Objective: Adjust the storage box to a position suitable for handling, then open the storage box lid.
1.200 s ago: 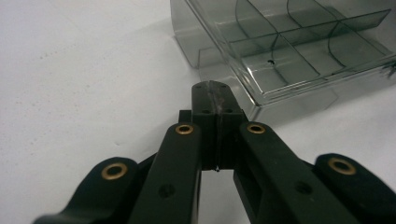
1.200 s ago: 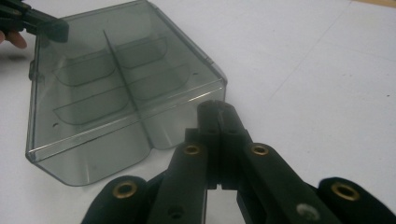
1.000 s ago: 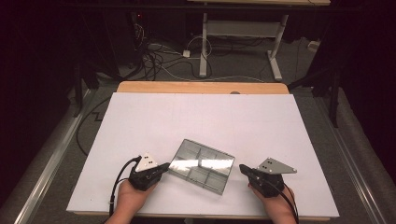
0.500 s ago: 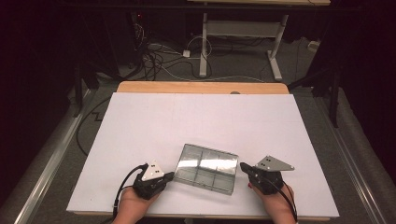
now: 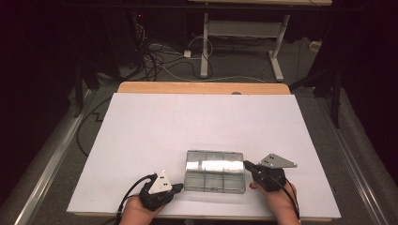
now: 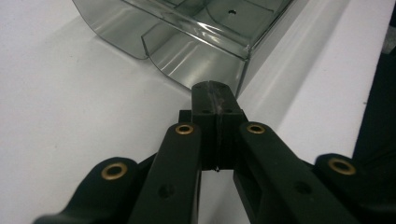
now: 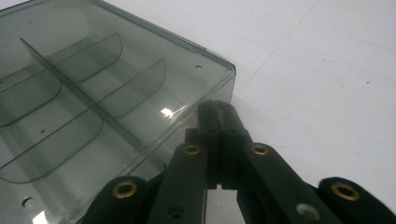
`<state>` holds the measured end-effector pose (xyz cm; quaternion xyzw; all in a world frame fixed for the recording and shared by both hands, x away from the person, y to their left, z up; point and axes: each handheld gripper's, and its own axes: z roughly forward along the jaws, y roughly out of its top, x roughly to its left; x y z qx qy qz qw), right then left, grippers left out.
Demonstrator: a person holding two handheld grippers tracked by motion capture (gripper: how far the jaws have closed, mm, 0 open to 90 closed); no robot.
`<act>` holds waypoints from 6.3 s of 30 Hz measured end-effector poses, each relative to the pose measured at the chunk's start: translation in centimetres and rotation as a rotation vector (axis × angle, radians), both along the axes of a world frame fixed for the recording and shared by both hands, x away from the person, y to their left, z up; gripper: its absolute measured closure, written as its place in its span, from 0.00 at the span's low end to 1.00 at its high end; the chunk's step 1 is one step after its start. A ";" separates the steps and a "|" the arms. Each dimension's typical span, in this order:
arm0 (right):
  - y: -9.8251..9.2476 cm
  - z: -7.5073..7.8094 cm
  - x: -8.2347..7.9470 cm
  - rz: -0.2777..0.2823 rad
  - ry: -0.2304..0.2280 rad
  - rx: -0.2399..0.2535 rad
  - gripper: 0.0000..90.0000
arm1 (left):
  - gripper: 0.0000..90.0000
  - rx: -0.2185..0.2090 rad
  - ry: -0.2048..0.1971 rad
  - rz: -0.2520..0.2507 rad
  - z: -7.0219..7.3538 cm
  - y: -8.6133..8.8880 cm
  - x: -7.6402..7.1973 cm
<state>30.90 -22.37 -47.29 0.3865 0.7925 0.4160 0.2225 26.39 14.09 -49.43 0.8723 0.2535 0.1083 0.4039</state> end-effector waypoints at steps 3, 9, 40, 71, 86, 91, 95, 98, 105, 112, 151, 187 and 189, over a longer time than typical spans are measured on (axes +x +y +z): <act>0.0 -0.1 0.2 0.000 0.002 0.005 1.00 | 0.97 -0.020 0.012 -0.003 0.0 0.2 -0.1; 0.3 0.0 0.3 0.009 0.004 0.001 1.00 | 0.97 -0.041 0.003 0.039 0.1 1.0 0.0; 1.2 0.5 -4.5 0.105 -0.001 -0.010 1.00 | 0.97 -0.164 0.010 0.229 0.8 5.2 2.7; 2.1 1.5 -4.3 0.157 -0.035 0.056 1.00 | 0.97 -0.195 0.005 0.252 0.7 5.8 2.8; 3.3 2.3 -3.7 0.220 -0.048 0.081 1.00 | 0.97 -0.200 -0.005 0.247 0.8 5.6 2.7; 3.9 2.3 -3.5 0.237 -0.041 0.091 1.00 | 0.97 -0.206 -0.010 0.236 0.6 5.6 2.6; 4.8 2.3 -3.3 0.251 -0.037 0.093 1.00 | 0.97 -0.204 -0.031 0.226 0.6 5.7 2.4; 5.5 2.4 -3.4 0.269 -0.038 0.095 1.00 | 0.97 -0.207 -0.020 0.228 0.7 5.7 2.4; 7.3 2.6 -3.8 0.329 -0.038 0.096 1.00 | 0.97 -0.197 0.010 0.211 0.4 5.3 2.5; 8.6 2.6 -4.0 0.382 -0.033 0.093 1.00 | 0.97 -0.196 0.028 0.189 0.4 4.8 2.0; 11.5 -0.3 -6.2 0.507 0.058 0.058 1.00 | 0.98 -0.142 0.065 0.144 -0.1 3.3 0.4; 10.4 -2.1 -5.2 0.439 0.135 0.042 1.00 | 0.97 -0.226 0.091 0.199 0.0 5.4 1.8; 10.4 -2.1 -5.1 0.438 0.137 0.042 1.00 | 0.97 -0.224 0.082 0.205 0.0 5.4 1.8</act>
